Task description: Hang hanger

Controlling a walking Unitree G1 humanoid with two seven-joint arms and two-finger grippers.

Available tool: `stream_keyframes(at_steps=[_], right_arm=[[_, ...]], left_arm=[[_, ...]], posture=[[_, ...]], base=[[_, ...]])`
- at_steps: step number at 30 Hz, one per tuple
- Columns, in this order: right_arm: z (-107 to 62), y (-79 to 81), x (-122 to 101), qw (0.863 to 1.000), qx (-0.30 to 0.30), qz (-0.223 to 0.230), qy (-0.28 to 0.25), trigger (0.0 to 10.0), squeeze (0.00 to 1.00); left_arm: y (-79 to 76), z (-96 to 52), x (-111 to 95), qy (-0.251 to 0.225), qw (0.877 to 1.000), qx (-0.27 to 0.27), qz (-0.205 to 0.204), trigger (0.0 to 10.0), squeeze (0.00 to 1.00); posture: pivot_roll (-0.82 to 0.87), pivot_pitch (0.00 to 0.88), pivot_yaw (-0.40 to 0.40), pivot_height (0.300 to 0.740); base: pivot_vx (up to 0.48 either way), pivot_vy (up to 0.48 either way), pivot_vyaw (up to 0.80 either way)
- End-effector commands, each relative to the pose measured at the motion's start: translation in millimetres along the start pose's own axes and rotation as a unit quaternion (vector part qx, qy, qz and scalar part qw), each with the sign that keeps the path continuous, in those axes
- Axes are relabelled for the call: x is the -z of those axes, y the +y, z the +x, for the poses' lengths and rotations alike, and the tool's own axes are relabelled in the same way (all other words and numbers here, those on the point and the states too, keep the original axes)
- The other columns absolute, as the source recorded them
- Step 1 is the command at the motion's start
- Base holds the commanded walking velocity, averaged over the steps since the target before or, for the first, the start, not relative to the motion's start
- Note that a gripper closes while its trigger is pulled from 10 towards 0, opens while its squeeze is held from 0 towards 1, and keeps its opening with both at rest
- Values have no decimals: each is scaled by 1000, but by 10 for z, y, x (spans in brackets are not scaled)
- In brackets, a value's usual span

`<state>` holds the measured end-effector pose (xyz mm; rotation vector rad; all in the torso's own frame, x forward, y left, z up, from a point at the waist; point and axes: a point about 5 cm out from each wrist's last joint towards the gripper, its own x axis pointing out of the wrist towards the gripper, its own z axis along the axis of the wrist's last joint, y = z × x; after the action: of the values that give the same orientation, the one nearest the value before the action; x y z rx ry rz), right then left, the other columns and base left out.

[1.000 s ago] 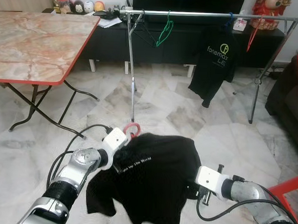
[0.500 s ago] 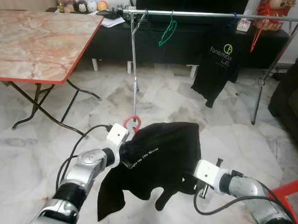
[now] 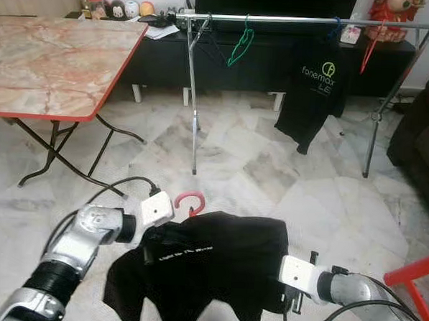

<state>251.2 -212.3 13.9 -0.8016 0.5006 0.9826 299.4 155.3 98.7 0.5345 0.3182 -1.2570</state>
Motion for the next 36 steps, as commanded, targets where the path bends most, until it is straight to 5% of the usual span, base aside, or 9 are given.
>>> stream_keyframes(at_steps=[1,7,8,11,21,29,31,33,36], right_arm=[[-11,-9,15,1000,-10,-10,8,10000,0],[-37,-33,11,1000,-19,-16,8,10000,0],[-40,-29,8,1000,-23,-17,6,10000,710],[-47,0,-13,999,-36,-12,-7,10000,1000],[-80,64,-34,997,-72,-9,-22,10000,1000],[-153,-1,60,995,-64,-76,25,10000,1000],[-187,-99,38,994,-46,-100,27,10000,914],[-211,-156,6,992,-42,-117,27,10000,122],[-229,-224,-56,990,-31,-133,15,10000,0]], left_arm=[[-30,48,-63,21,996,14,81,10000,0],[-59,82,-28,39,991,14,126,10000,0],[-57,96,-15,43,990,7,134,10000,0],[-65,119,26,52,986,-1,156,10000,0],[81,117,119,56,985,-94,136,10000,0],[-22,134,123,62,975,-29,210,10000,0],[-95,120,198,102,950,26,294,10000,0],[-128,109,247,118,933,51,337,10000,0],[-165,114,270,125,908,74,393,10000,0]], posture=[[-104,0,-15,740],[-107,0,-17,740],[-107,0,-20,740],[-107,0,-22,740],[-110,0,-22,740],[-109,0,-24,740],[-108,0,-24,740],[-108,0,-24,740],[-109,0,-24,740]], base=[[0,0,0],[0,0,0],[0,0,0],[0,0,0],[0,0,0],[0,0,0],[0,0,0],[0,0,0],[0,0,0]])
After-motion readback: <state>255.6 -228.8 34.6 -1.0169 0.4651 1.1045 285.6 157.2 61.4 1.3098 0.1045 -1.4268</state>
